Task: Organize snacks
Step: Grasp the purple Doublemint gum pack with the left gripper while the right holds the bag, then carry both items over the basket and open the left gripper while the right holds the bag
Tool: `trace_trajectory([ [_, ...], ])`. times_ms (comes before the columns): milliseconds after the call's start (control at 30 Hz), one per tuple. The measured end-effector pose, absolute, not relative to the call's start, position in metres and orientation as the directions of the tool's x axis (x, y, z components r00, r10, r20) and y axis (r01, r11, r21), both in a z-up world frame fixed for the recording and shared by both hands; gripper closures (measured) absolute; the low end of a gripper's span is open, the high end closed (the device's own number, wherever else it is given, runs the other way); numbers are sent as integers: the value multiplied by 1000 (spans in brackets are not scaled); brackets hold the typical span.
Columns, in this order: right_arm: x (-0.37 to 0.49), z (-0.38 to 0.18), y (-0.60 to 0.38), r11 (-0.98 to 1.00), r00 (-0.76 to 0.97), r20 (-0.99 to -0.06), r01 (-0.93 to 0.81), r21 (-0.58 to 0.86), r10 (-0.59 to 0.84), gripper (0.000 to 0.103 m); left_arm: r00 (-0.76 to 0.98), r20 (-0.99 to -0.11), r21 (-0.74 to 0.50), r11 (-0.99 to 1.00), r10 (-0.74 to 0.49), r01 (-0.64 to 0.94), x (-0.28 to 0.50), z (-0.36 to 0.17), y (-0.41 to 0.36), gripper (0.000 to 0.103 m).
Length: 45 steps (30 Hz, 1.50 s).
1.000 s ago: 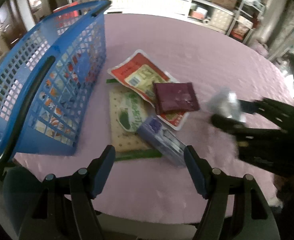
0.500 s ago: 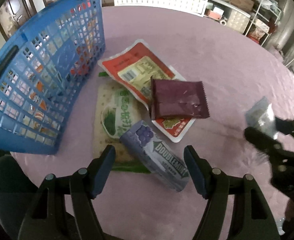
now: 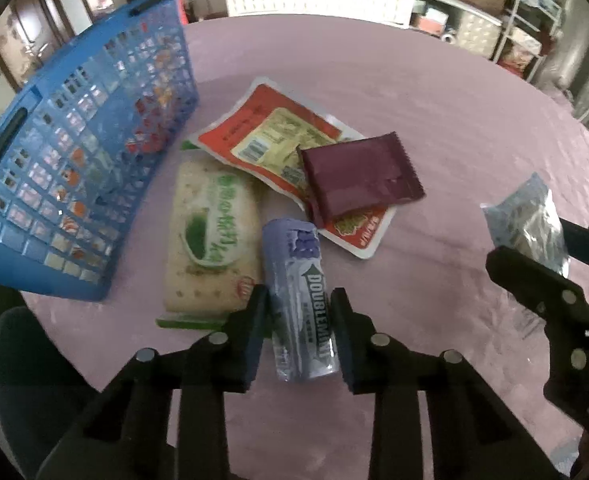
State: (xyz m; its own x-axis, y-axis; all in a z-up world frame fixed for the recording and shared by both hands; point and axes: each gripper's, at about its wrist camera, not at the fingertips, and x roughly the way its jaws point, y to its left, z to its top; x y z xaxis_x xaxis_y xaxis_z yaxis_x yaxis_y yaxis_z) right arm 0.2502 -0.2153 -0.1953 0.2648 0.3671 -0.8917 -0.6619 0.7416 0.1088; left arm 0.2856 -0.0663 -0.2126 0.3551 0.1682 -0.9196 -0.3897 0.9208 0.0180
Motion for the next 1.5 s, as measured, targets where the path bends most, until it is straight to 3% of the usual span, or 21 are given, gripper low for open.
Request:
trace_trajectory([
  [400, 234, -169, -228, 811, 378, -874, -584, 31, 305, 44, 515, -855, -74, 968, 63, -241, 266, -155, -68, 76],
  [733, 217, -79, -212, 858, 473, -801, -505, 94, 366, 44, 635, -772, -159, 977, -33, -142, 229, -74, -13, 77],
  [967, 208, -39, -157, 850, 521, -751, -518, 101, 407, 44, 709, -705, -175, 976, -33, -128, 208, -27, 51, 85],
  [1200, 209, -41, -83, 824, 499, -745, -554, 117, 442, 45, 728, -686, -164, 977, -11, -140, 211, -17, 119, 85],
  [1500, 212, -62, 0, 762, 429, -782, -642, 89, 452, 45, 670, -741, -187, 972, -46, -139, 220, -42, 183, 85],
])
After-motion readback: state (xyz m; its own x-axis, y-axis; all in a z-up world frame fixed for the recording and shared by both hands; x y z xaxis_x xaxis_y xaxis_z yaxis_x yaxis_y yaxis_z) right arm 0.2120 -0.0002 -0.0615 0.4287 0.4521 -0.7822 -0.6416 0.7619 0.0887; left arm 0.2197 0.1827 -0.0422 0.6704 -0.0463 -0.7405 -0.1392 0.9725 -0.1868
